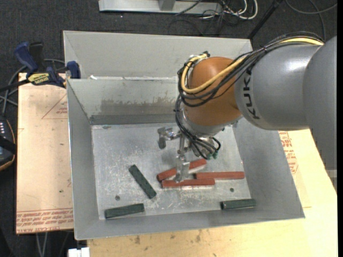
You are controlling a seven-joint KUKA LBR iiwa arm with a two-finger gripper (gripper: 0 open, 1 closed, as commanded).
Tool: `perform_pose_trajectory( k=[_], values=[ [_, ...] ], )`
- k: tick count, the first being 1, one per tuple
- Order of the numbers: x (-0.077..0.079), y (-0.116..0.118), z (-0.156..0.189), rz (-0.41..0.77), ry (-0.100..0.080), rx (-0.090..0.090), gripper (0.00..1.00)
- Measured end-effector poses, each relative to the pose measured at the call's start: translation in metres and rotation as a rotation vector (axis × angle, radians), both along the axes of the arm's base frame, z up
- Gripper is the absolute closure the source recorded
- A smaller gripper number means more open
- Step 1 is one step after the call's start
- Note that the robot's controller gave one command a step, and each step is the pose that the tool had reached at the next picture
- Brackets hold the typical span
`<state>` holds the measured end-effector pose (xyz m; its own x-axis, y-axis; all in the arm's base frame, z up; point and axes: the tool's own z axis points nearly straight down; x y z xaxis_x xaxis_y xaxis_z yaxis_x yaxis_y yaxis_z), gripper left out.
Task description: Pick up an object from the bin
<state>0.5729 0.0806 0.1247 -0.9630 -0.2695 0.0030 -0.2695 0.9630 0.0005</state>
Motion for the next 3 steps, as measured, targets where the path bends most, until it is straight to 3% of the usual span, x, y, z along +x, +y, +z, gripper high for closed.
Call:
perform_pose_trajectory(
  k=[1,2,3],
  values=[
    [0.0272,-0.0593,-0.0543,0.304,-0.002,0.002,0.0],
    [0.0282,-0.0579,-0.0527,0.307,-0.007,0.003,1.0],
    [0.0276,-0.0579,-0.0541,0.308,-0.006,0.003,0.0]
  ],
)
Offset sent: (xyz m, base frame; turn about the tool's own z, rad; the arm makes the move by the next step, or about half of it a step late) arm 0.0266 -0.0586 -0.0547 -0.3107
